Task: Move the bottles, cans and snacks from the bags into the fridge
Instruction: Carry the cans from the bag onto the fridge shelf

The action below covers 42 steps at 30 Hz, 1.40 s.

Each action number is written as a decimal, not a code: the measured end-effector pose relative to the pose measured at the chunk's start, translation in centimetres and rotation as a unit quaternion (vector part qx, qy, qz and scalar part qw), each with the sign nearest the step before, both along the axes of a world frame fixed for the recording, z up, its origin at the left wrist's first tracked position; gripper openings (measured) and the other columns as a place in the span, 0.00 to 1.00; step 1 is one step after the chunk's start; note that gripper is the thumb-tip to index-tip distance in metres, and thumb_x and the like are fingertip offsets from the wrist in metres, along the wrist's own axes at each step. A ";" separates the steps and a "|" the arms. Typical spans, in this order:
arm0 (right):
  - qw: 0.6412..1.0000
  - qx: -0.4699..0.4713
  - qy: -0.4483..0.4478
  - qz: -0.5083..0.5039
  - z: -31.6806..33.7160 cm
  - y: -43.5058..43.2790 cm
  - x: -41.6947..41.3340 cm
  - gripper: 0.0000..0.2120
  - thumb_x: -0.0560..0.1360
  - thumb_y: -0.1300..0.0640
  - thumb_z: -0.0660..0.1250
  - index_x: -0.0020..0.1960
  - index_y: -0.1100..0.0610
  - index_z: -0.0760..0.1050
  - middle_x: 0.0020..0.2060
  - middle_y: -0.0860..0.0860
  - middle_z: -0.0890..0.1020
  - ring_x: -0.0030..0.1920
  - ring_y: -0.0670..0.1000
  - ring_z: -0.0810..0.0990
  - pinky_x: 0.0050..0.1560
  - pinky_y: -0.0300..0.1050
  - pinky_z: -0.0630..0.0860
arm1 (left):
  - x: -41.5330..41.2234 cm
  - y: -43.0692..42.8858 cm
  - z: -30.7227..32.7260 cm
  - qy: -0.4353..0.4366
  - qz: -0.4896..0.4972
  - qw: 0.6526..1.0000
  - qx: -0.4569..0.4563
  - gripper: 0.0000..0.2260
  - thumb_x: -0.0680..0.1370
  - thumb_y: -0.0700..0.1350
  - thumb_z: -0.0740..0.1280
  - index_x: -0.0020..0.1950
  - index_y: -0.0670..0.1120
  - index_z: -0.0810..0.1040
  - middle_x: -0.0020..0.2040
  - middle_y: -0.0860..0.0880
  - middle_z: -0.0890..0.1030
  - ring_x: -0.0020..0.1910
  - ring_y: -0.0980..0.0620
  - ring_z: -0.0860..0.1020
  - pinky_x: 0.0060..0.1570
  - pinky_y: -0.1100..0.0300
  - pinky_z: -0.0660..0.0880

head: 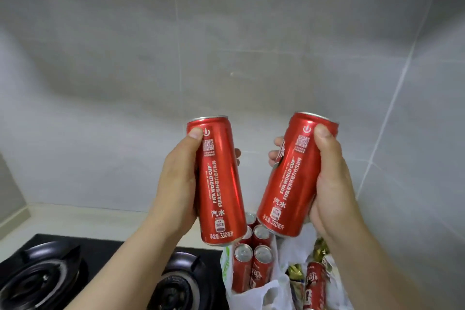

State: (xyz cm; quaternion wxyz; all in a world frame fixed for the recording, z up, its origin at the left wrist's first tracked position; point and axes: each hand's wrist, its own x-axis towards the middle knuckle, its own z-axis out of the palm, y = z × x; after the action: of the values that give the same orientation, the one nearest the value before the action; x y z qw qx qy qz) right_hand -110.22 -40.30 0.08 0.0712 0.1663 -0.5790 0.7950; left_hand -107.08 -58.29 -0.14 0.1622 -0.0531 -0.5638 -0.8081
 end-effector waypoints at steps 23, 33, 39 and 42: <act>0.949 -0.011 0.026 0.315 3.1 -3.4 4.6 0.19 0.61 0.45 0.78 0.46 0.54 0.79 0.38 0.54 0.84 0.36 0.51 0.84 0.38 0.47 0.79 | 14.4 1.4 2.5 -0.036 0.264 0.963 -0.028 0.20 0.59 0.62 0.71 0.43 0.49 0.86 0.46 0.44 0.85 0.40 0.48 0.83 0.40 0.53 0.79; 0.899 -0.004 0.099 0.426 4.9 -14.5 15.5 0.16 0.67 0.45 0.69 0.51 0.53 0.77 0.43 0.53 0.85 0.43 0.52 0.85 0.47 0.51 0.81 | 28.1 -4.6 4.6 -0.036 0.433 0.900 -0.026 0.28 0.65 0.59 0.68 0.57 0.42 0.78 0.47 0.43 0.85 0.43 0.45 0.85 0.38 0.54 0.80; 0.860 -0.013 0.123 0.495 5.5 -20.6 24.2 0.16 0.67 0.44 0.68 0.50 0.50 0.77 0.42 0.51 0.85 0.42 0.52 0.85 0.43 0.46 0.81 | 38.1 -8.0 5.1 -0.013 0.515 0.856 -0.046 0.29 0.60 0.61 0.71 0.53 0.43 0.80 0.44 0.43 0.84 0.41 0.46 0.84 0.39 0.52 0.80; 0.835 -0.017 0.131 0.534 5.3 -23.2 28.3 0.15 0.66 0.43 0.69 0.48 0.50 0.77 0.41 0.51 0.84 0.42 0.53 0.85 0.43 0.47 0.82 | 42.5 -9.1 5.1 -0.018 0.545 0.836 -0.057 0.33 0.60 0.61 0.71 0.56 0.41 0.78 0.45 0.43 0.84 0.40 0.46 0.83 0.39 0.53 0.80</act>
State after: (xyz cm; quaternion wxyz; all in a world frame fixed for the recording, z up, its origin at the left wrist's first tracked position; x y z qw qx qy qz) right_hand -81.94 -63.48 5.42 -0.2866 0.5510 -0.3716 0.6901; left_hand -64.55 -67.43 4.96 0.5633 0.2682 -0.5493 -0.5558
